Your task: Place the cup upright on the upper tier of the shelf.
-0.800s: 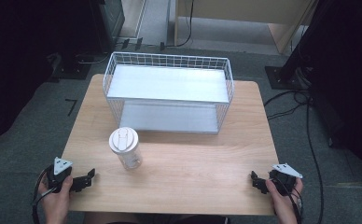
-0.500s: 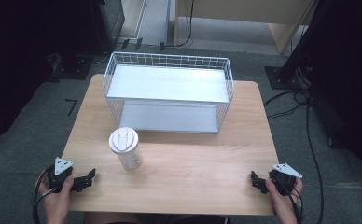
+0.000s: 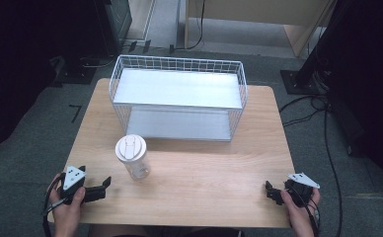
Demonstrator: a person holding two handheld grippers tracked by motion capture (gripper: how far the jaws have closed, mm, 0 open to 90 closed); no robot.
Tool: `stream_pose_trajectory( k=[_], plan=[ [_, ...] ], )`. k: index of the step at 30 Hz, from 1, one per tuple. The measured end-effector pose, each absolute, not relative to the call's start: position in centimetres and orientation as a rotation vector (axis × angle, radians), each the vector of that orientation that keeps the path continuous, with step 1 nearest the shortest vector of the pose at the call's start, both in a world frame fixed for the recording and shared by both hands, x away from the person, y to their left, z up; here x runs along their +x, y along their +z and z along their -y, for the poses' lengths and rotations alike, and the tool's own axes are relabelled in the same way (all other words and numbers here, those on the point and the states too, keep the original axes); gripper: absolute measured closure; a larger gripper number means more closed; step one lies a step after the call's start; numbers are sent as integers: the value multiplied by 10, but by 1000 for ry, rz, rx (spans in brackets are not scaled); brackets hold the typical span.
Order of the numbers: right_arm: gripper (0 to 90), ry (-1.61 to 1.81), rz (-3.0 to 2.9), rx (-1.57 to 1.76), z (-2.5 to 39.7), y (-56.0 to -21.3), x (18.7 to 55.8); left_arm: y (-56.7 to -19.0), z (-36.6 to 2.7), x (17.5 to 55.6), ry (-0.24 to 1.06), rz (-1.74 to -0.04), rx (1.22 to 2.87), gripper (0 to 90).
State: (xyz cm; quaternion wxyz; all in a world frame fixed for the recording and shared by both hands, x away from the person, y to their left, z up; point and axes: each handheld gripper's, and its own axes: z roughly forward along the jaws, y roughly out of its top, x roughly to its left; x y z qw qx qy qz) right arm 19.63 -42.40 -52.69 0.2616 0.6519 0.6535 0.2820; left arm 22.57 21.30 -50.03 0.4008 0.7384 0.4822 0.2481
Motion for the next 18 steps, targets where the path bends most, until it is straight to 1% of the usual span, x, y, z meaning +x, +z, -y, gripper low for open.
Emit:
stream_pose_trajectory(
  k=[7,18],
  plan=[
    [0,765,-1770,1763,424,-527,196,-492,-197,222,530,-1101,1815,0],
    [0,768,-1782,1753,424,-527,196,-493,-166,223,490,-1006,1820,0]
  ],
)
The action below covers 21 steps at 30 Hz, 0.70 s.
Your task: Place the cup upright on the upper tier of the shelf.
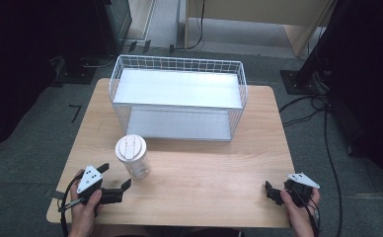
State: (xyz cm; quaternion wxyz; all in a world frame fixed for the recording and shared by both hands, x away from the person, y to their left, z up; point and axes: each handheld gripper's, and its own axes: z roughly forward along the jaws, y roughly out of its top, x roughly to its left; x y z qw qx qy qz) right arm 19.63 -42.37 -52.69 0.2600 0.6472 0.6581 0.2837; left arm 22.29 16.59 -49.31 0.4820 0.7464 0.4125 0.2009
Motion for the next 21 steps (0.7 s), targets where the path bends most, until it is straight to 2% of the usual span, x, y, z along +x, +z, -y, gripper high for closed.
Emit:
stream_pose_trajectory(
  k=[4,21],
  plan=[
    [0,770,-1785,1752,424,-527,196,-492,-156,225,449,-981,1816,0],
    [0,774,-1792,1746,423,-527,196,-476,-135,236,514,-972,1757,0]
  ],
)
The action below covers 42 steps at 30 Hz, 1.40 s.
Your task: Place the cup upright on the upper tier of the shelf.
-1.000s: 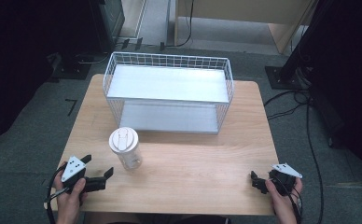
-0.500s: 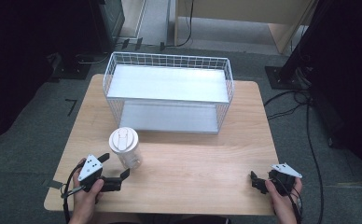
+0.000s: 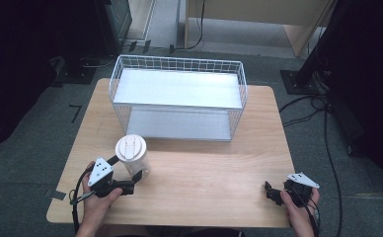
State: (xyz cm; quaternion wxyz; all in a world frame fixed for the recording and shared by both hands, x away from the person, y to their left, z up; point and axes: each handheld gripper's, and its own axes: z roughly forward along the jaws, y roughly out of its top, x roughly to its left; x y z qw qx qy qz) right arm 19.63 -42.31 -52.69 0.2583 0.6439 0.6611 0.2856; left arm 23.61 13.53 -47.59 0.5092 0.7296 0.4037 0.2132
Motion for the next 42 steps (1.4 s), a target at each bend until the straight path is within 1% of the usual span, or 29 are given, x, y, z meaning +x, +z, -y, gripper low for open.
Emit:
stream_pose_trajectory(
  k=[5,13,15,18,19,20,25,31,42],
  plan=[
    [0,777,-1801,1740,423,-527,196,-474,-127,239,543,-950,1786,0],
    [0,780,-1805,1738,423,-527,196,-470,-119,248,552,-969,1735,9],
    [0,780,-1805,1738,423,-527,196,-466,-119,250,553,-979,1687,50],
    [0,780,-1805,1738,423,-527,196,-463,-119,251,568,-976,1669,78],
    [0,780,-1805,1738,423,-527,196,-463,-119,251,575,-976,1663,97],
    [0,780,-1805,1738,423,-527,196,-462,-119,251,590,-971,1662,135],
    [0,780,-1805,1738,423,-527,196,-458,-118,251,611,-961,1663,141],
    [0,780,-1805,1738,423,-527,196,-453,-114,252,606,-944,1659,148],
    [0,780,-1805,1738,423,-527,196,-430,-103,254,647,-883,1612,151]
  ],
)
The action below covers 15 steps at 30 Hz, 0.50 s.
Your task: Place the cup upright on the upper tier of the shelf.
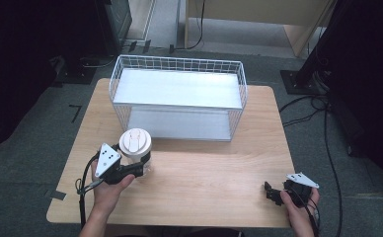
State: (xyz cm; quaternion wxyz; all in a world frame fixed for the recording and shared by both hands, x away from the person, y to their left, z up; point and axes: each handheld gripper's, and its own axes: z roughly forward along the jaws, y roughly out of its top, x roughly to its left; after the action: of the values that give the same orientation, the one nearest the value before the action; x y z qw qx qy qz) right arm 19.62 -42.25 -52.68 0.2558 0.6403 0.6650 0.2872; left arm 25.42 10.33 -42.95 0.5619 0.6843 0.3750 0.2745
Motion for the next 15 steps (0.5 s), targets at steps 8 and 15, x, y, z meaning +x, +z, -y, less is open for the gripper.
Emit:
stream_pose_trajectory(
  k=[8,15],
  plan=[
    [0,780,-1805,1738,423,-527,196,-398,-93,260,739,-824,1529,152],
    [0,781,-1805,1738,423,-527,196,-373,-85,268,778,-791,1492,152]
  ],
)
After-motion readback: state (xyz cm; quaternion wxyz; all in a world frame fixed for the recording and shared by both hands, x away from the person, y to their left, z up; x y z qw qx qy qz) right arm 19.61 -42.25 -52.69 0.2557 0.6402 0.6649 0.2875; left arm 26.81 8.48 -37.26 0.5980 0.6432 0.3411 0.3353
